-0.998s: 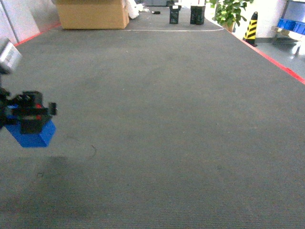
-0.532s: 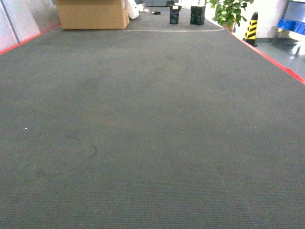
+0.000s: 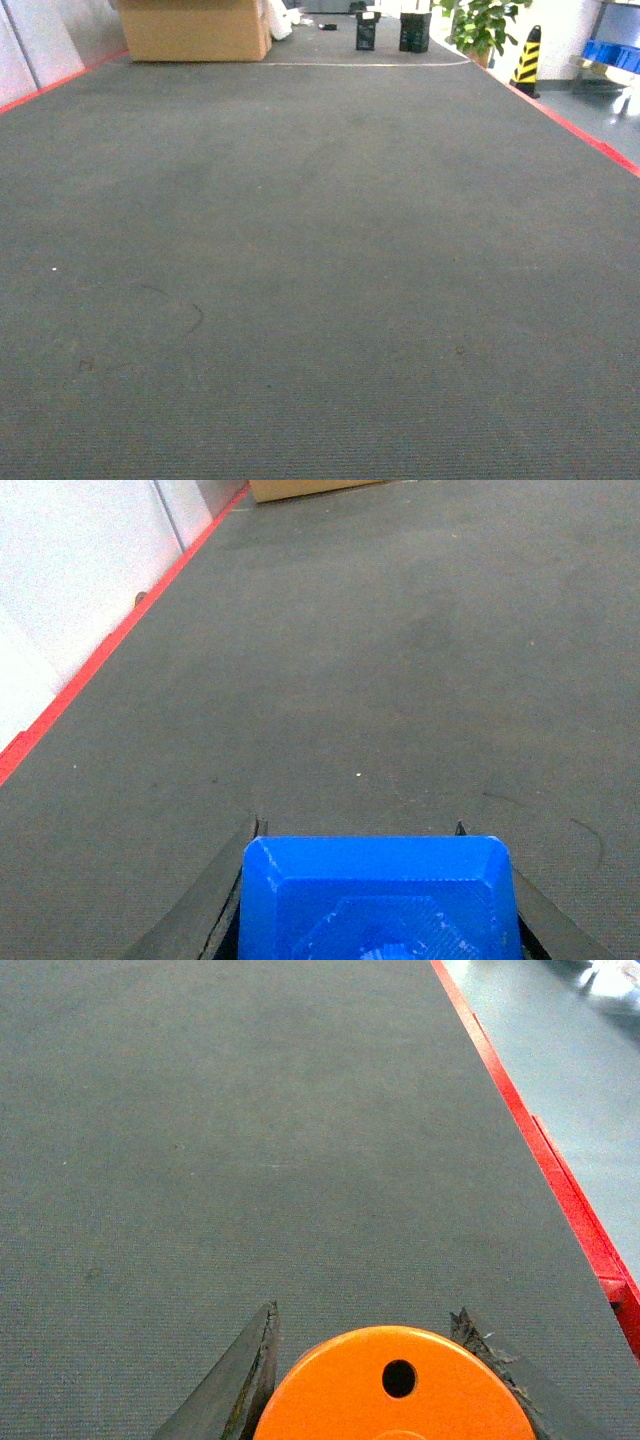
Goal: Sort blue parts and orange caps into right shelf containers
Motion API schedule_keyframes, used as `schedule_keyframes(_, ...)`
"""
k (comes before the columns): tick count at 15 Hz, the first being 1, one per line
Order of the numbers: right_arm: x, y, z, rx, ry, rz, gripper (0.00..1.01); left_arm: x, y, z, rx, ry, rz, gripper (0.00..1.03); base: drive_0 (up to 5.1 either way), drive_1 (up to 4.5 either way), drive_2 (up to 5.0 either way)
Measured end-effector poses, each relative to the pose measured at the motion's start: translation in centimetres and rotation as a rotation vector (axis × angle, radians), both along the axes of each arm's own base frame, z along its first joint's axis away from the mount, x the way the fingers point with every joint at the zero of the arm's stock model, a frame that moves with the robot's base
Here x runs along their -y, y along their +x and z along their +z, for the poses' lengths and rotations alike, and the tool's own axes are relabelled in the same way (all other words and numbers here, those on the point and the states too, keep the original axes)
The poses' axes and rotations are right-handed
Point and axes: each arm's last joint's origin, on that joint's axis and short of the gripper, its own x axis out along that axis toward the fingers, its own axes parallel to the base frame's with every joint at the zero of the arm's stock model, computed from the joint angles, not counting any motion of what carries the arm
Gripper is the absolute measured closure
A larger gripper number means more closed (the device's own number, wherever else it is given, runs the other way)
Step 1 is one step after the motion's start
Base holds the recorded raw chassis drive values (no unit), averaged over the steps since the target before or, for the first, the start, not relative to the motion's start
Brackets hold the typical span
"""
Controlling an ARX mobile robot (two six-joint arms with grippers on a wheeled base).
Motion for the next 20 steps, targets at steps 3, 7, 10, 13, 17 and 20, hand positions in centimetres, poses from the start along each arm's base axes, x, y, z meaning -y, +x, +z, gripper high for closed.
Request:
schedule_keyframes(3, -0.01, 0.00, 0.00, 0.000, 0.000, 0.000, 0.57, 0.00, 0.00, 0.01, 0.001, 0.000, 0.000, 0.58, 0.0, 0.00, 0.0)
schedule_keyframes(7, -0.01, 0.00, 0.01, 0.002, 0.000, 0.001, 0.57, -0.07, -0.03, -0.02, -0.002, 0.000, 0.007, 0.58, 0.0, 0.00, 0.0)
schedule_keyframes(10, -0.01, 0.00, 0.00, 0.000, 0.000, 0.001, 0.57, -0.06, -0.04, 0.03, 0.002, 0.001, 0.006, 0.58, 0.0, 0.00, 0.0)
schedule_keyframes(13, -0.01, 0.01, 0.02, 0.002, 0.000, 0.001, 0.57, -0.06, -0.04, 0.02, 0.001, 0.001, 0.006, 0.58, 3.3, -1.62, -1.6)
schedule_keyframes(17, 0.00, 0.00, -0.02, -0.002, 0.000, 0.000, 0.57, -0.04, -0.04, 0.02, 0.002, 0.000, 0.003, 0.58, 5.0, -2.45, -2.5)
schedule_keyframes(20, 0.00, 0.00, -0.01, -0.001, 0.000, 0.000, 0.57, -0.04, -0.03, 0.00, 0.000, 0.000, 0.003, 0.58, 5.1, -2.40, -2.4)
